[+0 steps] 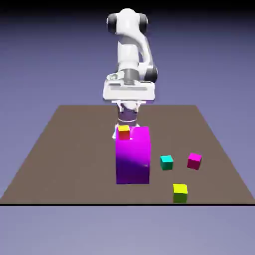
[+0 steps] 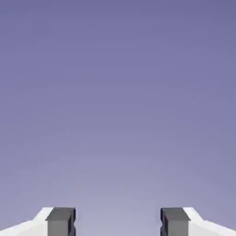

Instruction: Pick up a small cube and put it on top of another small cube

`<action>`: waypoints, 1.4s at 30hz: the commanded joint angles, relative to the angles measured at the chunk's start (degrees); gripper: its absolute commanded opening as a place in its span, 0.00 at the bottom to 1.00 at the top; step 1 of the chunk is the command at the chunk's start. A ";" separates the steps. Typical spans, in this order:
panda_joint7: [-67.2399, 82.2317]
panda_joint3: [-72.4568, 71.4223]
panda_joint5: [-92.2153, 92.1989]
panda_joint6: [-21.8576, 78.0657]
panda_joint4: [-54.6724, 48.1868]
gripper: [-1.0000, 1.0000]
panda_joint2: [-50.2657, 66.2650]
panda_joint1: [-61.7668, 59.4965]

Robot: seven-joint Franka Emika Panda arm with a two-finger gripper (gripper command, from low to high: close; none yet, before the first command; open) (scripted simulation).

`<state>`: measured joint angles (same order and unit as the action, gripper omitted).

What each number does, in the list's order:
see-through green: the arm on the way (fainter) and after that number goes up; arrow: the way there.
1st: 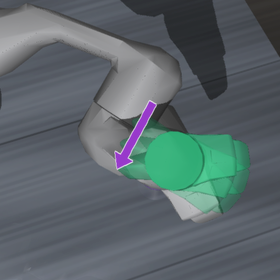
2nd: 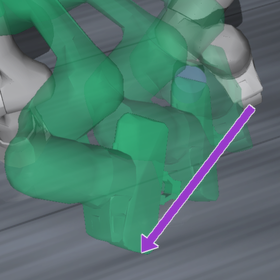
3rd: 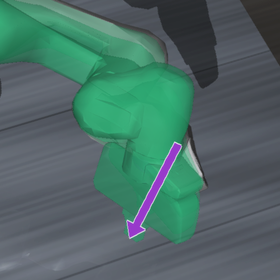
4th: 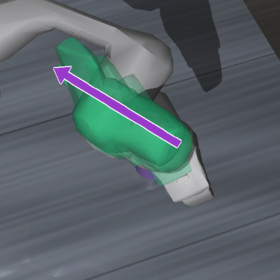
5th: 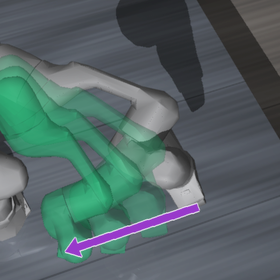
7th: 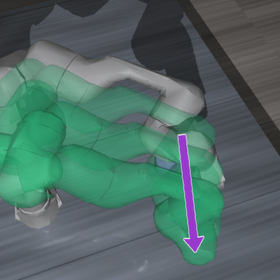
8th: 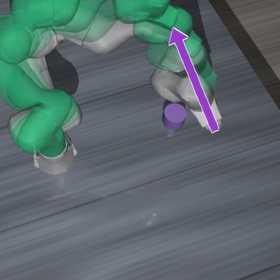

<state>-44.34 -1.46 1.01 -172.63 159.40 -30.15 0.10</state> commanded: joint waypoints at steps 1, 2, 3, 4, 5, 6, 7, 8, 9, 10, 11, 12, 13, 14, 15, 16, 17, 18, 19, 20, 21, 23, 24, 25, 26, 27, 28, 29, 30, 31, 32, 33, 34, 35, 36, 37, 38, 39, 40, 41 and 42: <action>-1.57 -1.21 0.84 1.14 -1.33 0.50 2.08 -0.49; -3.13 -2.42 1.67 2.28 -2.66 0.50 4.16 -0.98; -4.70 -3.63 2.51 3.42 -3.99 0.50 6.23 -1.47; -6.26 -4.84 3.34 4.56 -5.33 0.50 8.31 -1.96; -7.83 -6.05 4.18 5.70 -6.66 0.50 10.39 -2.45; -9.39 -7.26 5.02 6.84 -7.99 0.50 12.46 -2.94; -10.96 -8.47 5.85 7.98 -9.32 0.50 14.54 -3.43; -12.52 -9.68 6.69 9.12 -10.65 0.50 16.61 -3.91; -14.09 -10.89 7.52 10.25 -11.98 0.50 18.69 -4.40; -15.65 -12.10 8.36 11.39 -13.31 0.50 20.77 -4.89; -17.21 -13.31 9.20 12.53 -14.64 0.50 22.84 -5.38; -18.78 -14.52 10.03 13.67 -15.97 0.50 24.92 -5.87; -20.34 -15.73 10.87 14.81 -17.31 0.50 27.00 -6.36; -21.91 -16.94 11.70 15.95 -18.64 0.50 29.07 -6.85; -23.47 -18.15 12.54 17.09 -19.97 0.50 31.15 -7.34; -25.04 -19.36 13.38 18.23 -21.30 0.50 33.23 -7.83; -26.60 -20.57 14.21 19.37 -22.63 0.50 35.30 -8.32; -28.17 -21.78 15.05 20.51 -23.96 0.50 37.38 -8.81; -29.73 -22.99 15.88 21.65 -25.29 0.50 39.46 -9.30; -31.30 -24.20 16.72 22.79 -26.62 0.50 41.53 -9.78; -32.86 -25.41 17.56 23.93 -27.95 0.50 43.61 -10.27; -35.99 -27.83 19.23 26.20 -30.62 0.50 47.76 -11.25; -37.56 -29.04 20.06 27.34 -31.95 0.50 49.84 -11.74; -39.12 -30.25 20.90 28.48 -33.28 0.50 51.91 -12.23; -40.69 -31.46 21.74 29.62 -34.61 0.50 53.99 -12.72; -42.25 -32.67 22.57 30.76 -35.94 0.50 56.07 -13.21; -43.82 -33.88 23.41 31.90 -37.27 0.50 58.14 -13.70; -45.38 -35.09 24.24 33.04 -38.60 0.50 60.22 -14.19; -46.49 -35.95 24.84 33.85 -39.55 0.50 61.70 -14.54; -46.50 -35.95 24.84 33.85 -39.55 0.50 61.70 -14.54; -47.49 -34.33 26.41 32.22 -39.95 0.50 63.77 -13.28; -48.49 -32.70 27.98 30.58 -40.34 0.50 65.85 -12.02; -49.49 -31.07 29.55 28.94 -40.74 0.50 67.92 -10.77; -50.42 -29.57 31.00 27.43 -41.11 0.50 69.84 -9.60; -50.42 -29.57 31.00 27.43 -41.11 0.00 69.84 -9.60; -50.42 -29.57 31.00 27.43 -41.11 0.00 69.84 -9.60; -49.42 -31.19 29.43 29.07 -40.71 0.00 67.77 -10.86; -48.42 -32.82 27.86 30.70 -40.31 0.00 65.69 -12.12; -47.42 -34.45 26.29 32.34 -39.92 0.00 63.62 -13.37; -46.30 -35.90 24.71 33.81 -39.39 0.00 61.54 -14.44; -43.81 -35.48 23.00 33.51 -37.46 0.00 59.49 -13.39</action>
<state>-88.09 -36.95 23.92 -139.17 121.94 29.34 -13.30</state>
